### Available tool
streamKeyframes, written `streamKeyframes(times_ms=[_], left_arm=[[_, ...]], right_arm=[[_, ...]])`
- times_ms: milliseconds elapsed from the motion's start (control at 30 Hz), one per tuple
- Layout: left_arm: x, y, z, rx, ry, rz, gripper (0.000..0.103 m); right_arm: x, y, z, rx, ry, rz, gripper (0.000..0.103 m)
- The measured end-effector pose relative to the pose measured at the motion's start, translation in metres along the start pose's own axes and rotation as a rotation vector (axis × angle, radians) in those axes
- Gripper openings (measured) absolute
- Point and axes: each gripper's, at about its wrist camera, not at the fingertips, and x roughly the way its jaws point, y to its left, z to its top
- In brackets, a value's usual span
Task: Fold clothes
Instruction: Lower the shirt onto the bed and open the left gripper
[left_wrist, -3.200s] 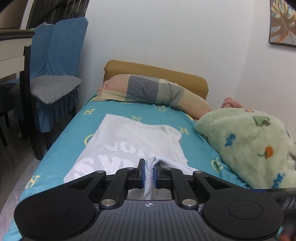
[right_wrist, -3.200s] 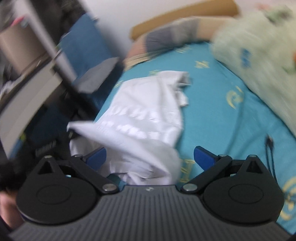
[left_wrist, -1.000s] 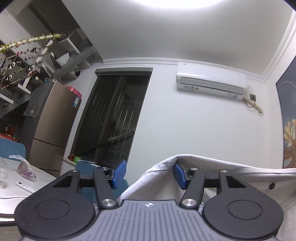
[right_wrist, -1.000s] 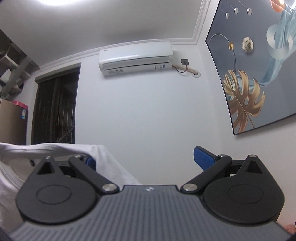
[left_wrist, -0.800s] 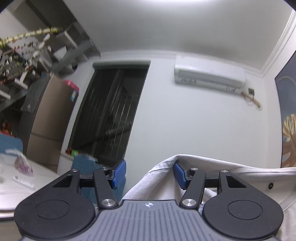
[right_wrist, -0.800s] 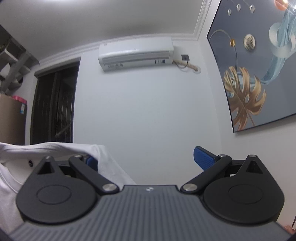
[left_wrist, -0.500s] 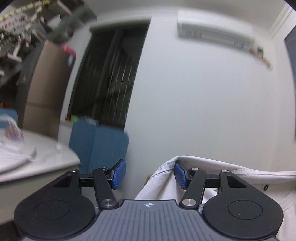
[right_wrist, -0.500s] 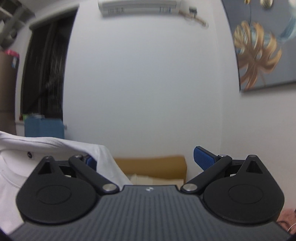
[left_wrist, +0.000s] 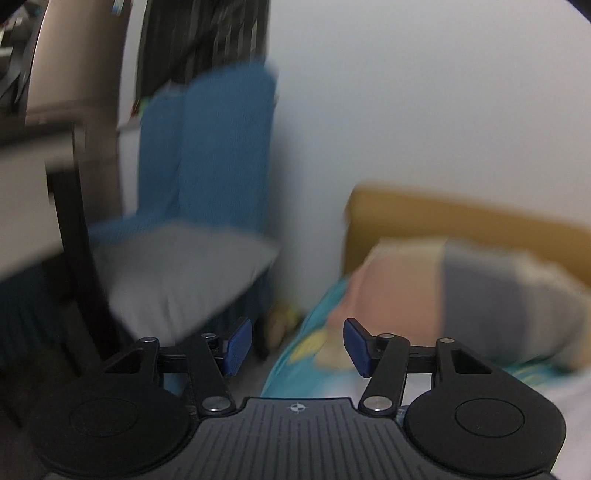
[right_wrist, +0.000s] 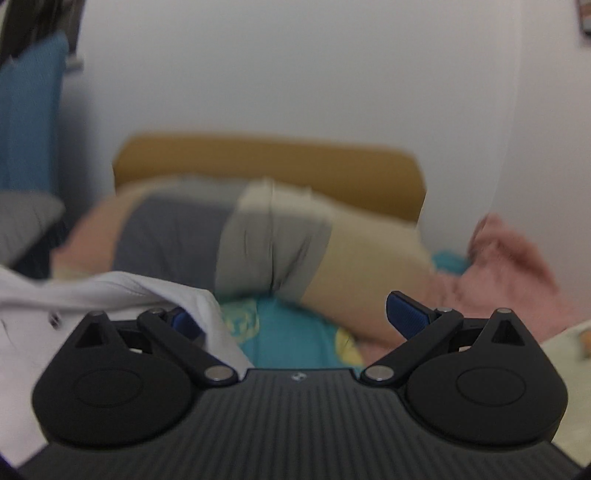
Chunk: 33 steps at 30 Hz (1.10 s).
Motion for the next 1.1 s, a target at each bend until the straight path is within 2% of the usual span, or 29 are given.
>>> streamKeyframes(times_ms=[67, 133, 233, 267, 333, 400, 567, 733, 833, 900, 1100], left_arm=[[0.039, 0.001, -0.019, 0.013, 0.080, -0.001, 0.058], [0.068, 0.002, -0.033, 0.038, 0.153, -0.010, 0.058], [0.079, 0.013, -0.040, 0.076, 0.226, -0.066, 0.059], [0.080, 0.019, -0.037, 0.089, 0.237, -0.084, 0.060], [0.055, 0.021, -0.037, 0.109, 0.225, -0.112, 0.076], [0.018, 0.024, -0.039, 0.119, 0.208, -0.135, 0.078], [-0.075, 0.032, -0.042, 0.143, 0.164, -0.193, 0.082], [-0.168, 0.040, -0.045, 0.167, 0.119, -0.251, 0.083], [-0.222, 0.043, -0.049, 0.180, 0.095, -0.285, 0.083], [-0.240, 0.035, -0.067, 0.181, 0.111, -0.301, 0.083], [-0.296, 0.010, -0.121, 0.181, 0.157, -0.347, 0.083]], right_arm=[[0.047, 0.010, -0.027, -0.014, 0.076, 0.011, 0.102], [0.077, 0.013, -0.042, 0.003, 0.154, 0.067, 0.102], [0.099, 0.017, -0.047, 0.037, 0.299, 0.162, 0.102], [0.103, 0.018, -0.045, 0.041, 0.339, 0.182, 0.102], [0.104, 0.018, -0.043, 0.060, 0.415, 0.243, 0.102], [0.092, 0.017, -0.037, 0.075, 0.437, 0.276, 0.102], [0.022, 0.007, -0.024, 0.091, 0.351, 0.271, 0.103], [-0.083, -0.011, -0.032, 0.119, 0.276, 0.269, 0.103], [-0.155, -0.027, -0.048, 0.166, 0.236, 0.291, 0.103], [-0.202, -0.039, -0.061, 0.197, 0.207, 0.303, 0.103], [-0.320, -0.087, -0.116, 0.289, 0.118, 0.234, 0.103]])
